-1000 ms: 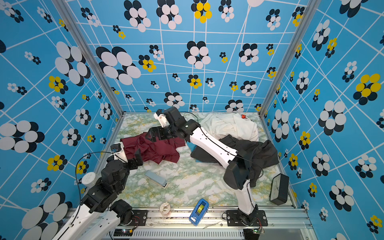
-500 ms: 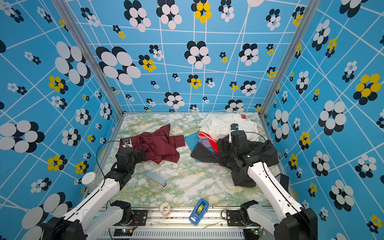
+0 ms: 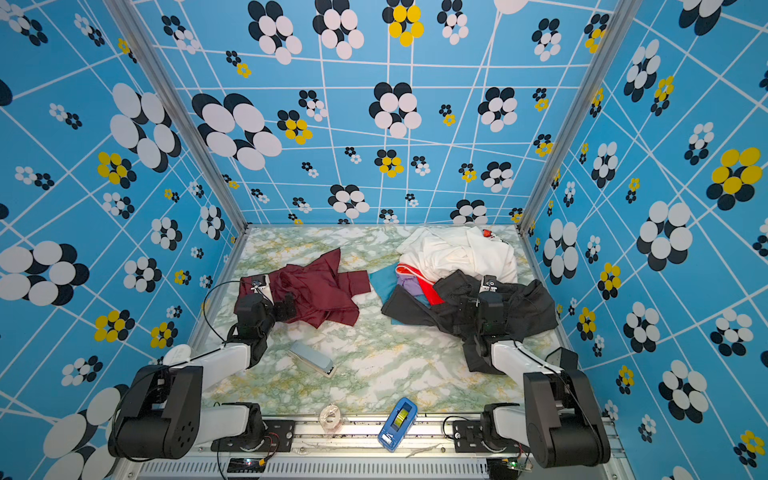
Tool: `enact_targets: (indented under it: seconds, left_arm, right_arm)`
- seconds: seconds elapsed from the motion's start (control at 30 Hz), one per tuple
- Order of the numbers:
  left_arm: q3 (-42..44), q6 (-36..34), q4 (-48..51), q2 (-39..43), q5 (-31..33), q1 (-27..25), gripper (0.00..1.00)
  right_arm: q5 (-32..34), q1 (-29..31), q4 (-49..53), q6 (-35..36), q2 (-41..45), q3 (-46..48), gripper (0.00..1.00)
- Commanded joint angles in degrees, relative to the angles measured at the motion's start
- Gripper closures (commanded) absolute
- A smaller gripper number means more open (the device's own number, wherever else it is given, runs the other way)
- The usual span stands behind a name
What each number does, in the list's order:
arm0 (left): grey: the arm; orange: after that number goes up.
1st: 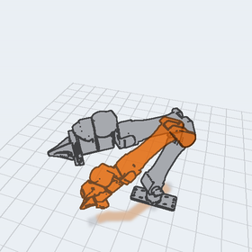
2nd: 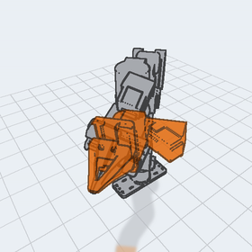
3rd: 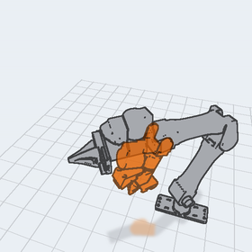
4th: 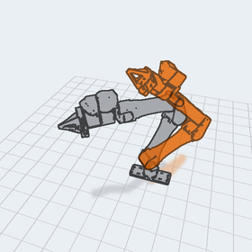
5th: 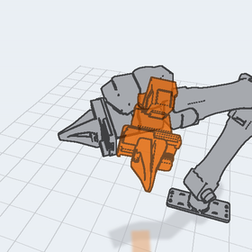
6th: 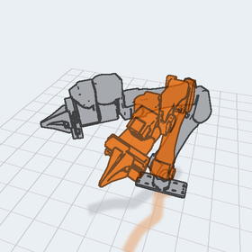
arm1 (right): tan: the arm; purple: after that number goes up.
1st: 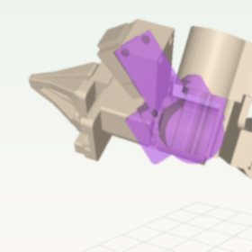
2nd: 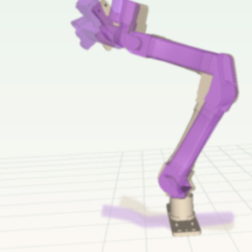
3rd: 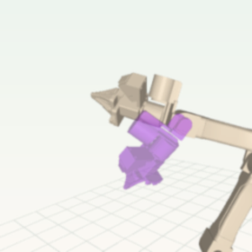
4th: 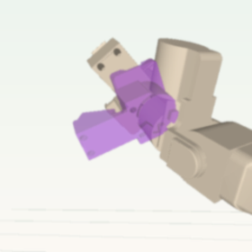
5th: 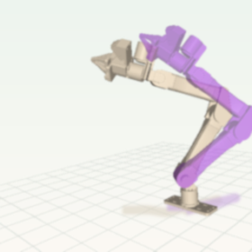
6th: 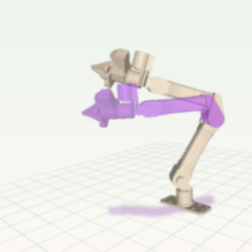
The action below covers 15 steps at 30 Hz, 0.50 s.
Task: Pick out a specific cloth from the pile
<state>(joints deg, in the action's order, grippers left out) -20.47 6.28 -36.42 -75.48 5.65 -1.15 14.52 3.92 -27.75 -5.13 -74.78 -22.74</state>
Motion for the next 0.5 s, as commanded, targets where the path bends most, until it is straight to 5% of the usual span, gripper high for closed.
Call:
enact_targets:
  seconds: [0.0,0.3,0.37,0.47]
  left_arm:
    - [1.1,-1.6,-8.2,-0.7,-3.4,1.4,0.01]
    - [3.9,-2.6,-28.4,-14.5,-5.8,3.0,0.01]
    - [3.7,-2.4,-24.2,-12.3,-6.7,3.1,0.01]
    - [1.8,-2.7,-22.7,-13.3,-6.9,3.1,0.01]
  right_arm:
    - [0.7,-0.7,-11.0,0.8,-2.4,0.5,0.01]
    - [-1.6,-3.5,-23.5,0.7,-11.1,1.8,0.01]
    - [-3.9,-4.0,-31.0,1.1,-15.0,3.2,0.01]
    - [-3.5,-4.0,-27.2,0.6,-14.0,2.2,0.01]
